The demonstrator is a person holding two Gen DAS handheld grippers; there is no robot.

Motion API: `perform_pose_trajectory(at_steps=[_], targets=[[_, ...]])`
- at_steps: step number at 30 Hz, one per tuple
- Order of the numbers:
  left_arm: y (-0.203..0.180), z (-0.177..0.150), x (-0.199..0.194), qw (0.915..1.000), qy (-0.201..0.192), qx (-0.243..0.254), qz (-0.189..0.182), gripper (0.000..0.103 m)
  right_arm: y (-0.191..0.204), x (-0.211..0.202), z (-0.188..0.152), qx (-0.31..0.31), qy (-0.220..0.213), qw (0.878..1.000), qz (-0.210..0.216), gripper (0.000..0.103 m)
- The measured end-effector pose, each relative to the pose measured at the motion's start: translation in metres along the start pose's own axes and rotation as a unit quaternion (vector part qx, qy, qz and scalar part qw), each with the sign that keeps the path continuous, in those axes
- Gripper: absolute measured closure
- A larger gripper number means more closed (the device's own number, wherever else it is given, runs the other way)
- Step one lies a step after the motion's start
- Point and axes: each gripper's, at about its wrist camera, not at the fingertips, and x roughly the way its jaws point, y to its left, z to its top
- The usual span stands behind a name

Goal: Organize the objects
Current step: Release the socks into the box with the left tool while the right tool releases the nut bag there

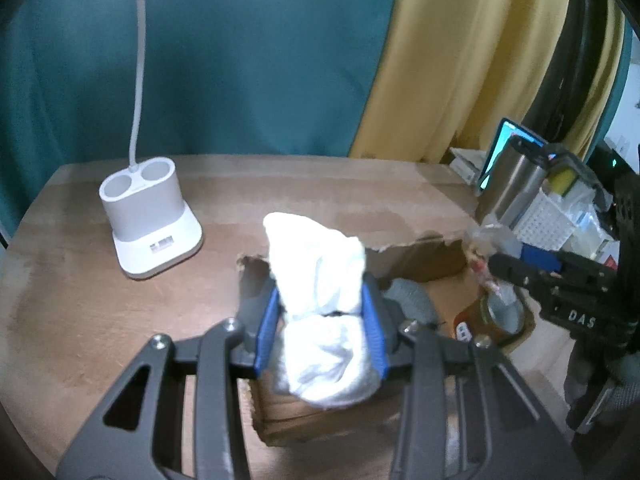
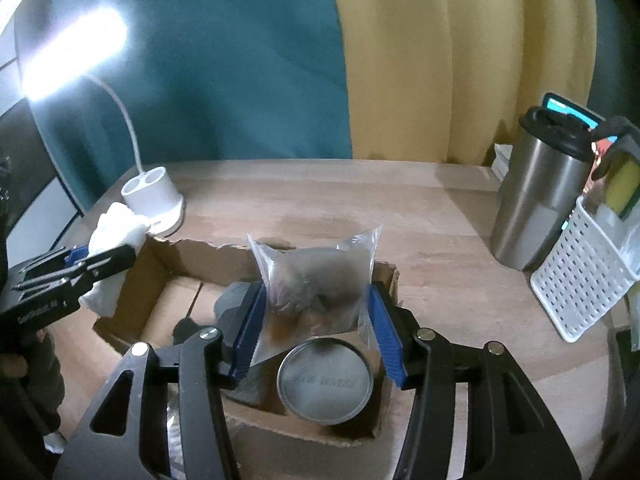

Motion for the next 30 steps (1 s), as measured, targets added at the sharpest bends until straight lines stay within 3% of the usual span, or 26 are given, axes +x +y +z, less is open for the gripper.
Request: perform_pose_trajectory(at_steps=[5,8,11,12,30], targets=[[0.0,-0.005,0.014,0.9996,0.027,0.002,0.014,0.062,-0.001,0.014,-0.006,0.006,0.016,1.0,-0.022,0.043],[0.001,-0.007,0.018,0.999,0.039,-0.002,0.021,0.059,0.002,0.018,-0.01,0.001,0.018,0.999,-0.031,0.035],[0.003,-0.008,0.017,0.9989,0.039,-0.009,0.025,0.047,0.001,0.015,-0.011,0.001,0.014,1.0,-0.025,0.024],[0.004,-0.008,0.014,0.999,0.034,-0.012,0.025,0.043,0.001,0.014,-0.011,-0.002,0.013,0.999,-0.029,0.024],[0.002,-0.018,-0.027,0.9991,0.001,-0.02,0.036,0.043,0.0,-0.027,-0.028,-0.006,-0.009,0.999,-0.032,0.024]])
